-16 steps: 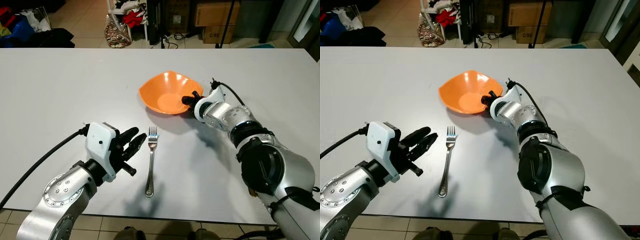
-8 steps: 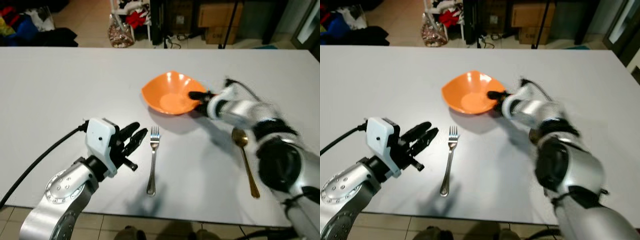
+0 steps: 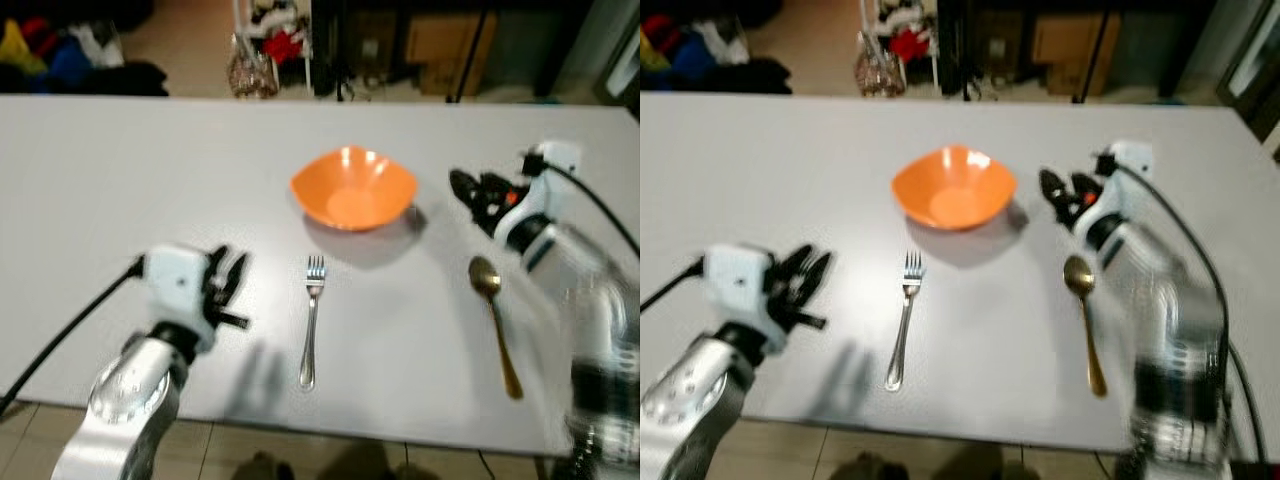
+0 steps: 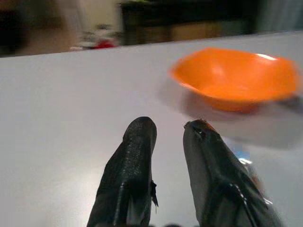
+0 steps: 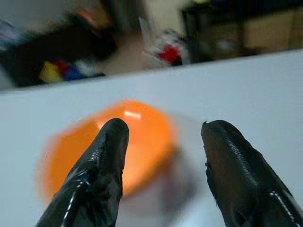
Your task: Setting the table
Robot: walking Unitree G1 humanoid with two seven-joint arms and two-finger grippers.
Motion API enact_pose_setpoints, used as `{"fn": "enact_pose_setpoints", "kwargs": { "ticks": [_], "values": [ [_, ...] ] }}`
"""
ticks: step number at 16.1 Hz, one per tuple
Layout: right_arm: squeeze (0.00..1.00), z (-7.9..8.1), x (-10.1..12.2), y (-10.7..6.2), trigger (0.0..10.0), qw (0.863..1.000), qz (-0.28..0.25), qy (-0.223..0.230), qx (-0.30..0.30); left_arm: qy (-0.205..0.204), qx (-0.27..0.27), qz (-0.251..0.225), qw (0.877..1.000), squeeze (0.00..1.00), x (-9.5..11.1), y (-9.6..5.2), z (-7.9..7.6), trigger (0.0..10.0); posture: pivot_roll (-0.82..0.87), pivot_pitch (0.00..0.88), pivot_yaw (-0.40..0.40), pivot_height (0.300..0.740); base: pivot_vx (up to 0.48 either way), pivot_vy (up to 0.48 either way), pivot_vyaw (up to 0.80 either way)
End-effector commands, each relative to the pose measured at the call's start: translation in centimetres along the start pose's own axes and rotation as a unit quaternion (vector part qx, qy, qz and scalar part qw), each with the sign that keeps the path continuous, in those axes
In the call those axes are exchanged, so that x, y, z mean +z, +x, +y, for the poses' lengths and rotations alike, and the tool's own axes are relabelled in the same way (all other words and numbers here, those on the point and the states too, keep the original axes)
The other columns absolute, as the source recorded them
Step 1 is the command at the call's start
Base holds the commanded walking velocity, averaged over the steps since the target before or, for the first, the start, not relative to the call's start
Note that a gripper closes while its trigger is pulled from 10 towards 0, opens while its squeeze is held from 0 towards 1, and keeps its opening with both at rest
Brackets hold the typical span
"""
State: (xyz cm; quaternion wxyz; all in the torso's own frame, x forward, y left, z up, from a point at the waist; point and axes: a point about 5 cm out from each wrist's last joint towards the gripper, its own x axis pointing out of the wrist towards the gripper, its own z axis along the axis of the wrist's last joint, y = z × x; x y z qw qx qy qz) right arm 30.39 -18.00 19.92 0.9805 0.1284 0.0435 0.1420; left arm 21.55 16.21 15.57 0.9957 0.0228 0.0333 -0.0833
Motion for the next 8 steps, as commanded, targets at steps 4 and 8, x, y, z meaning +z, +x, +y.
{"fn": "enact_pose_setpoints", "kwargs": {
  "ticks": [4, 8],
  "values": [
    [0.0, 4.4, -2.2, -2.9, 10.0, 0.996, -0.006, -0.072, 0.051, 0.015, 0.067, -0.022, 0.997, 0.0, 0.8, -0.6, 1.0, 10.0, -0.11, 0.0, 0.078, 0.74, 0.0, 0.0, 0.8],
    [0.0, 5.2, -2.6, -2.5, 10.0, 0.996, -0.027, -0.023, 0.079, 0.065, 0.099, -0.03, 0.992, 0.0, 1.0, 0.7, 1.2, 10.0, -0.05, 0.0, 0.06, 0.74, 0.0, 0.0, 0.8]
  ]
}}
